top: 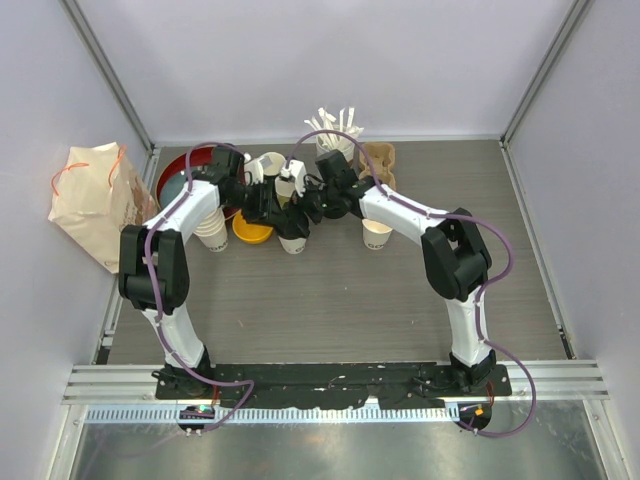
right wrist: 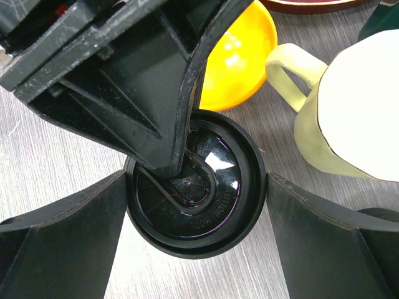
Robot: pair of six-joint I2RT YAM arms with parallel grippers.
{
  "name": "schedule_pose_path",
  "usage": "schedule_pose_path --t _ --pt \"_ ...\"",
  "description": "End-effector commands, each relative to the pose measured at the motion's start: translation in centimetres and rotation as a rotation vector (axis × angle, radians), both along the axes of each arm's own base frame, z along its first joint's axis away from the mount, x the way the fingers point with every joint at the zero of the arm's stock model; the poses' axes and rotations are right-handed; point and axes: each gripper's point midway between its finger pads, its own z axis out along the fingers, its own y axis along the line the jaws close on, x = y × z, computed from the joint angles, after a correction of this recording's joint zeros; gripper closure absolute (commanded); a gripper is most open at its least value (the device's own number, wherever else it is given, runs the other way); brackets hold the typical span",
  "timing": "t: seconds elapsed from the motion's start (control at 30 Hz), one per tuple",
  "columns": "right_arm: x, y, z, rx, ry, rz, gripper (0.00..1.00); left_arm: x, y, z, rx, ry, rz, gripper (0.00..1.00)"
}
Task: Pack the takeout coffee
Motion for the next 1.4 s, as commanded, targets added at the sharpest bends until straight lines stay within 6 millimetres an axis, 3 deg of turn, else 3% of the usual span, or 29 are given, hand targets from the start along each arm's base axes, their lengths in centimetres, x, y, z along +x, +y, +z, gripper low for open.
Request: schedule_pose_path --t 0.0,0.37,0.8,0.97,1.13,1.33,1.37 --pt "0.6 0.1 4.8 0.086 -0.093 -0.013 0.07 0.3 1.0 -1.4 0.095 -0.017 0.001 0.54" --pt "0.9 0.2 6.4 0.144 -0.139 -0.035 0.07 0.2 0.8 -1.6 0.117 -0.026 -0.017 0.55" --pt "2.2 -1.3 7.9 0.157 -0.166 -0.094 0.06 0.3 0.8 -1.3 0.115 -0.030 -0.021 0.55" --pt "2.6 -2.4 8.8 0.161 -0.173 -0.144 0.06 0.5 0.6 0.2 0.101 -0.066 -0.028 0.50" --pt "3.1 -3.6 11.2 0.198 -0.159 -0.264 0.07 1.1 -0.1 2.5 0.057 -0.116 -0.043 0.42" --pt "5.3 -6.6 12.3 0.194 -0.151 -0.504 0.13 1.6 -0.4 4.3 0.036 -0.148 -0.046 0.37" --pt "5.7 -7.4 11.7 0.175 -0.152 -0.553 0.16 1.6 -0.3 4.8 0.031 -0.158 -0.043 0.37"
